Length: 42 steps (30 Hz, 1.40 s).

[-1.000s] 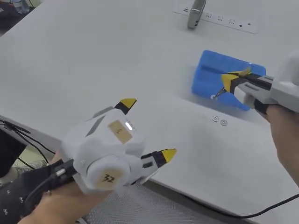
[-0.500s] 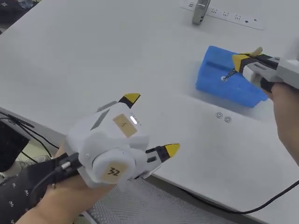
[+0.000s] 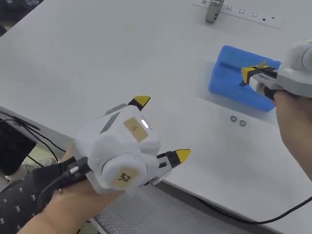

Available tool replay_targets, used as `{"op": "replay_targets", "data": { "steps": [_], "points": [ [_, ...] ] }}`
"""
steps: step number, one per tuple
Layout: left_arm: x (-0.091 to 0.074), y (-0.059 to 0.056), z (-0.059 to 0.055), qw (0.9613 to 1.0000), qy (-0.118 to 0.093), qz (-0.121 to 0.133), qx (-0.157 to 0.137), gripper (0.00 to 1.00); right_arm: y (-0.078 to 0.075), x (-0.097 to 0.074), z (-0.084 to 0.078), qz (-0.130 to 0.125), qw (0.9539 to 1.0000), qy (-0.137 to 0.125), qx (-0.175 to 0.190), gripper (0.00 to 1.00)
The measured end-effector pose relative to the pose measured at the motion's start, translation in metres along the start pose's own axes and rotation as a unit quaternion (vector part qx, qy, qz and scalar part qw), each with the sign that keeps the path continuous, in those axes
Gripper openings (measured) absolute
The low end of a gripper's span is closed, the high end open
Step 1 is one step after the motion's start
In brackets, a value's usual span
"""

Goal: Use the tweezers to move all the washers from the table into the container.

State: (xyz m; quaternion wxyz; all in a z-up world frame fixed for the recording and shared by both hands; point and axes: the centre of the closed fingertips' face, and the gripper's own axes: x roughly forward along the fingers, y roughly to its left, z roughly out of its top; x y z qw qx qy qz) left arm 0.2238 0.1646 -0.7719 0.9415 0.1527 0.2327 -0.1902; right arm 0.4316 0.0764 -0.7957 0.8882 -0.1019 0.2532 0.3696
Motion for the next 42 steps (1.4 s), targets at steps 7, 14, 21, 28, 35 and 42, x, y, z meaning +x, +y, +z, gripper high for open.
{"op": "replay_targets", "data": {
  "steps": [7, 14, 21, 28, 35, 42],
  "points": [
    [0.001, 0.000, -0.001, 1.0000, 0.002, -0.001, 0.002, 0.73, -0.001, 0.001, -0.002, -0.001, 1.0000, -0.002, 0.004, 0.01],
    [0.001, -0.001, -0.001, 1.0000, 0.002, -0.001, 0.003, 0.73, -0.001, 0.000, -0.004, -0.002, 1.0000, -0.004, 0.006, 0.02],
    [0.001, 0.001, -0.001, 1.0000, 0.001, 0.003, 0.000, 0.73, 0.001, -0.003, -0.002, -0.004, 1.0000, 0.005, 0.004, 0.02],
    [0.000, 0.000, 0.000, 1.0000, 0.001, 0.002, 0.002, 0.74, 0.002, -0.020, 0.015, -0.002, 0.9998, -0.019, 0.002, 0.02],
    [0.000, -0.001, -0.001, 1.0000, 0.004, -0.001, 0.007, 0.74, 0.007, -0.041, 0.033, 0.000, 0.9989, -0.046, 0.005, 0.02],
    [0.001, -0.002, -0.002, 0.9999, 0.008, -0.004, 0.011, 0.73, 0.017, -0.060, 0.041, 0.007, 0.9980, -0.062, 0.012, 0.02]
  ]
}}
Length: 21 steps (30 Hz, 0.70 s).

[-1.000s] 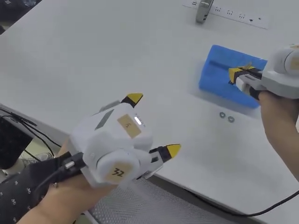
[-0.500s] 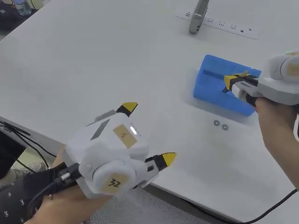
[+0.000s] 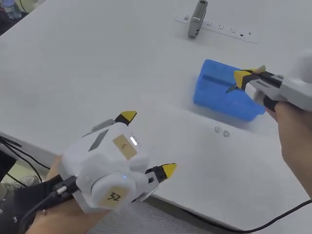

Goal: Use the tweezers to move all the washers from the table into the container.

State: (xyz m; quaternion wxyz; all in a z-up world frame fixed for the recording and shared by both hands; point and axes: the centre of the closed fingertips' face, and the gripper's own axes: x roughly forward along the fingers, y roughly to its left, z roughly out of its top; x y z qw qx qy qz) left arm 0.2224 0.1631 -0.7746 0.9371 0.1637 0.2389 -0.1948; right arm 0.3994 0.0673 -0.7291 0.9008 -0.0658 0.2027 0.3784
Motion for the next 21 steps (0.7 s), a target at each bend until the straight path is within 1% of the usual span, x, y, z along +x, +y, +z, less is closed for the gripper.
{"op": "replay_targets", "data": {
  "steps": [2, 4, 8, 11, 12, 13, 14, 17, 20, 21],
  "points": [
    [0.000, 0.000, 0.000, 1.0000, -0.001, 0.001, -0.001, 0.73, 0.004, -0.005, 0.000, 0.005, 1.0000, -0.002, 0.002, 0.02],
    [0.000, 0.001, 0.000, 1.0000, 0.000, 0.001, 0.000, 0.73, 0.006, -0.011, -0.002, 0.008, 0.9999, -0.002, 0.007, 0.02],
    [0.000, 0.001, 0.000, 1.0000, 0.002, 0.002, 0.003, 0.73, 0.009, -0.019, -0.010, 0.007, 0.9997, 0.002, 0.022, 0.02],
    [0.001, 0.001, -0.001, 1.0000, 0.004, 0.002, 0.005, 0.73, 0.011, -0.019, -0.023, 0.006, 0.9993, 0.006, 0.037, 0.02],
    [0.000, 0.001, -0.001, 1.0000, 0.004, 0.003, 0.005, 0.73, 0.012, -0.019, -0.029, 0.007, 0.9991, 0.011, 0.041, 0.02],
    [0.000, 0.001, -0.001, 1.0000, 0.004, 0.003, 0.004, 0.73, 0.012, -0.023, -0.031, 0.006, 0.9989, 0.015, 0.044, 0.02],
    [0.001, 0.001, -0.001, 1.0000, 0.004, 0.004, 0.004, 0.73, 0.013, -0.023, -0.036, 0.007, 0.9987, 0.020, 0.047, 0.02],
    [0.001, 0.001, -0.002, 1.0000, 0.006, 0.003, 0.005, 0.73, 0.019, -0.020, -0.049, 0.016, 0.9981, 0.032, 0.050, 0.02],
    [0.001, 0.001, -0.002, 1.0000, 0.007, 0.002, 0.006, 0.72, 0.020, -0.016, -0.059, 0.020, 0.9979, 0.043, 0.045, 0.02],
    [0.001, 0.000, -0.002, 1.0000, 0.007, 0.001, 0.006, 0.72, 0.021, -0.015, -0.062, 0.021, 0.9973, 0.048, 0.051, 0.02]
  ]
}}
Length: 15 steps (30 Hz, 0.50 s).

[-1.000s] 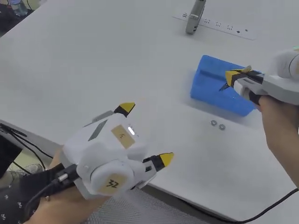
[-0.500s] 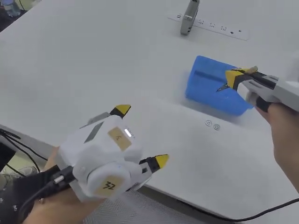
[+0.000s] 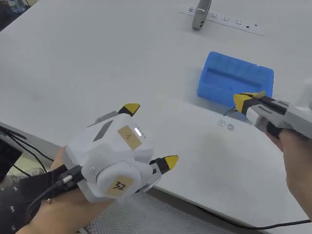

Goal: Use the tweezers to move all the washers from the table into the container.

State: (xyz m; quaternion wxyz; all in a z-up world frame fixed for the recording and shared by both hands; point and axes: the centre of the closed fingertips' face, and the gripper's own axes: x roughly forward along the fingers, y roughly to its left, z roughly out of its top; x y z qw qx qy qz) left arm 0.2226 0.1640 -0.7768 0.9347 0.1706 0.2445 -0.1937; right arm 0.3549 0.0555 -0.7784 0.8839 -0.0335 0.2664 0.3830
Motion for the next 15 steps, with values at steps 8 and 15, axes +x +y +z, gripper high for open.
{"op": "replay_targets", "data": {
  "steps": [8, 15],
  "points": [
    [0.001, 0.000, -0.001, 1.0000, 0.001, 0.000, 0.000, 0.72, -0.003, 0.007, -0.014, -0.001, 0.9999, 0.016, -0.002, 0.02],
    [0.001, 0.001, -0.002, 1.0000, 0.003, 0.002, 0.001, 0.71, -0.003, 0.014, -0.022, 0.000, 0.9995, 0.029, -0.013, 0.02]
  ]
}}
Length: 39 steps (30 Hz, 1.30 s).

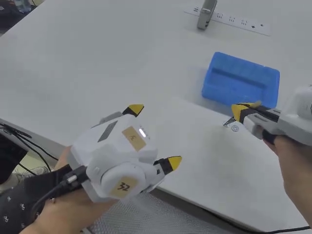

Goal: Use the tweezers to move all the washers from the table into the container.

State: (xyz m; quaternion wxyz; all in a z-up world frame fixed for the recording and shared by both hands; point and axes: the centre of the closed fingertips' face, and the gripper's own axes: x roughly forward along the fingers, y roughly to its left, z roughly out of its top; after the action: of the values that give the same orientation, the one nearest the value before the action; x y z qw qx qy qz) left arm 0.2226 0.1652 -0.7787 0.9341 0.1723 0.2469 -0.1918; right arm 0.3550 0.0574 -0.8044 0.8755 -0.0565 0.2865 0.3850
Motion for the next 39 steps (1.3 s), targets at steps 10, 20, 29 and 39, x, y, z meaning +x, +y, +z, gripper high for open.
{"op": "replay_targets", "data": {
  "steps": [10, 20, 29, 39],
  "points": [
    [0.000, -0.001, -0.001, 1.0000, 0.002, -0.001, 0.003, 0.71, 0.002, -0.001, -0.003, 0.003, 1.0000, -0.006, -0.002, 0.02],
    [0.000, 0.000, -0.001, 1.0000, 0.000, 0.001, 0.003, 0.70, -0.009, -0.003, -0.003, -0.018, 0.9998, -0.004, 0.001, 0.01],
    [-0.001, 0.001, 0.000, 1.0000, -0.001, 0.003, 0.001, 0.70, -0.004, -0.013, 0.006, -0.013, 0.9999, 0.001, 0.006, 0.01],
    [-0.001, 0.001, 0.000, 1.0000, 0.000, 0.002, 0.001, 0.70, -0.001, -0.023, 0.040, -0.005, 0.9995, -0.029, -0.008, 0.01]
  ]
}}
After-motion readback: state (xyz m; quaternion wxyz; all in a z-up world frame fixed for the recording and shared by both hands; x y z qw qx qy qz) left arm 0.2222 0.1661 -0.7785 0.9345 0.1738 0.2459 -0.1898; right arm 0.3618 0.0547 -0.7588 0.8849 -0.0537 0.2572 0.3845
